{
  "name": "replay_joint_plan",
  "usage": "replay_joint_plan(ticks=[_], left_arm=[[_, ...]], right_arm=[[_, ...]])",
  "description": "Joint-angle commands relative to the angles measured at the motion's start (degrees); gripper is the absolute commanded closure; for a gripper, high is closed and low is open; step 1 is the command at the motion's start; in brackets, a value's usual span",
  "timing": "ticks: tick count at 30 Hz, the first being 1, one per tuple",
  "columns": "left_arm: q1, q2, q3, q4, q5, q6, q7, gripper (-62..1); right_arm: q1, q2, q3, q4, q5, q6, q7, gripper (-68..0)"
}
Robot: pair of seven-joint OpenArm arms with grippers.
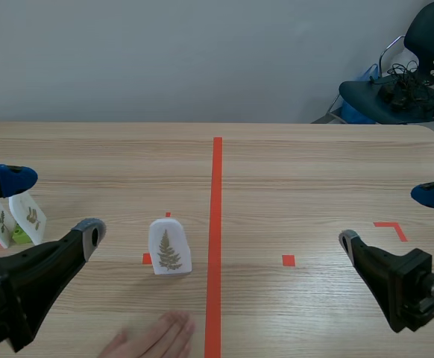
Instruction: Do the leaf sorting experiment
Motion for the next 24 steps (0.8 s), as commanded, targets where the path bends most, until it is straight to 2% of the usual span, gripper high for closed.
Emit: replay_joint_plan(ticks=[1,24], left_arm=[[-0.20,0.00,0.44,1.18,-0.33,-0.28,-0.79,-62.3],[-0.20,-0.02,0.44,1.18,-0.33,-0.94,-0.33,-62.3]], right_arm=[[0.48,0.11,0.70,1.01,0.39,-0.22,0.83,-67.9],[0.48,-0.02,0.70,1.01,0.39,-0.22,0.83,-67.9]])
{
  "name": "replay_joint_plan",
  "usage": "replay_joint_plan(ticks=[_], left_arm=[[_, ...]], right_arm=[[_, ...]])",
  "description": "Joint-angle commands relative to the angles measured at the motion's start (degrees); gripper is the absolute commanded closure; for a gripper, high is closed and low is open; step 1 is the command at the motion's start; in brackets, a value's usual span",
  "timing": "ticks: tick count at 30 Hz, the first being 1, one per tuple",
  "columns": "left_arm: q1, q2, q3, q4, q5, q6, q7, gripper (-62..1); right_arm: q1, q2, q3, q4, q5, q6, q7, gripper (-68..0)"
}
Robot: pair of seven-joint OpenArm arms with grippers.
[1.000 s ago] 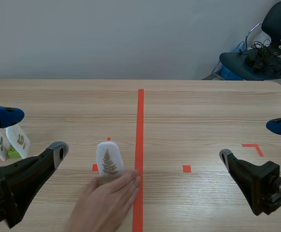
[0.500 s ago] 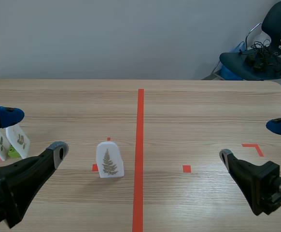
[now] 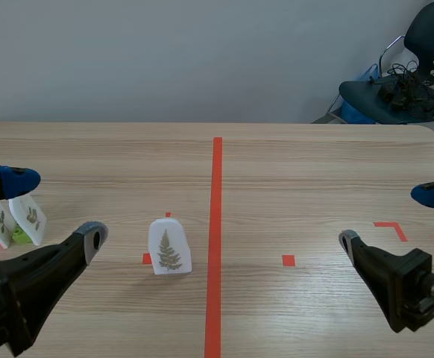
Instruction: Do the leaf sorting experiment
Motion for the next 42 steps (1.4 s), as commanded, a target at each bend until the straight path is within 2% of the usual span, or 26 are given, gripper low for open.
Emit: replay_joint_plan(ticks=[1,12,17,21,26,36,39,42], left_arm=[[-0.20,-0.02,0.44,1.18,-0.33,-0.07,-0.55,-62.3],[-0.20,-0.02,0.44,1.18,-0.33,-0.13,-0.46,-62.3],[-1.97,0.00,0.55,0.31,-0.31,-0.26,4.17,-62.3],[-3.61,0.00,0.61,-1.66,-0.22,-0.72,4.50,-62.3],[-6.10,0.00,2.16,-6.03,0.35,-0.98,4.63,-62.3],[-15.80,0.09,9.35,-19.58,0.79,-1.49,3.69,-62.3],[-19.21,0.15,12.15,-22.69,2.78,-1.88,3.15,-62.3],[-22.14,0.17,15.58,-25.40,6.75,-2.84,-0.31,-62.3]], right_arm=[[0.48,-0.02,0.70,1.01,0.39,-0.22,0.83,-67.9],[0.48,-0.02,0.70,1.01,0.39,-0.22,0.83,-67.9],[0.48,-0.02,0.70,1.01,0.39,-0.22,0.83,-67.9],[0.48,-0.02,0.70,1.01,0.42,-0.22,0.83,-67.9],[0.48,-0.02,0.70,1.01,0.42,-0.22,0.83,-67.9],[0.48,-0.02,0.70,1.01,0.42,-0.22,0.85,-67.9],[0.48,-0.02,0.70,1.01,0.42,-0.22,0.85,-67.9],[0.48,-0.02,0.70,1.01,0.42,-0.22,0.85,-67.9]])
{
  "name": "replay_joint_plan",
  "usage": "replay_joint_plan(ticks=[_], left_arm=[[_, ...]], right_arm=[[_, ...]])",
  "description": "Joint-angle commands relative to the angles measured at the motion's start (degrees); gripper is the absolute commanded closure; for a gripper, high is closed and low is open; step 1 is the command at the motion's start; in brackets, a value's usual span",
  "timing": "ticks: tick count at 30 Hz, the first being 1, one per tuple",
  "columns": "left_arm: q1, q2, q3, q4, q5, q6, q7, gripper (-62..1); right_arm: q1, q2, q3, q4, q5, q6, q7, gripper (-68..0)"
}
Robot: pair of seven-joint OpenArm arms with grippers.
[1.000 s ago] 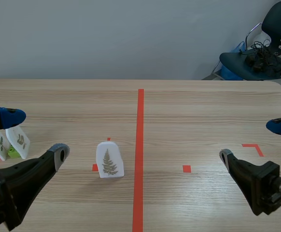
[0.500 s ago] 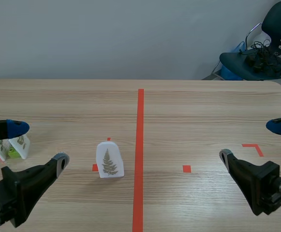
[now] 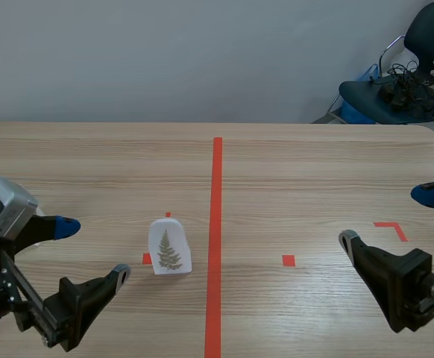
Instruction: Do the leaf sorting experiment
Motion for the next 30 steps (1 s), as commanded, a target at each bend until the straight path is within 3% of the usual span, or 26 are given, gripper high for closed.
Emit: replay_joint_plan(ticks=[1,6,15,18,30], left_arm=[[-1.29,0.17,1.64,0.20,1.20,-0.42,-2.32,-62.3],[-6.14,1.42,6.67,-4.92,8.07,0.22,-6.49,-62.3],[-14.71,6.19,11.96,-17.16,13.11,1.33,-12.55,-62.3],[-16.81,7.13,14.16,-19.61,14.38,1.33,-13.97,-62.3],[-22.86,9.97,18.45,-26.80,14.53,3.32,-14.91,-62.3]], right_arm=[[0.48,-0.02,0.70,1.01,0.42,-0.22,0.85,-67.9],[0.48,-0.02,0.70,1.01,0.42,-0.22,0.85,-67.9],[0.48,-0.07,0.70,1.01,0.42,-0.22,0.83,-67.9],[0.48,-0.15,0.70,1.01,0.42,-0.20,0.83,-67.9],[0.48,-0.15,0.70,1.01,0.42,-0.20,0.83,-67.9]])
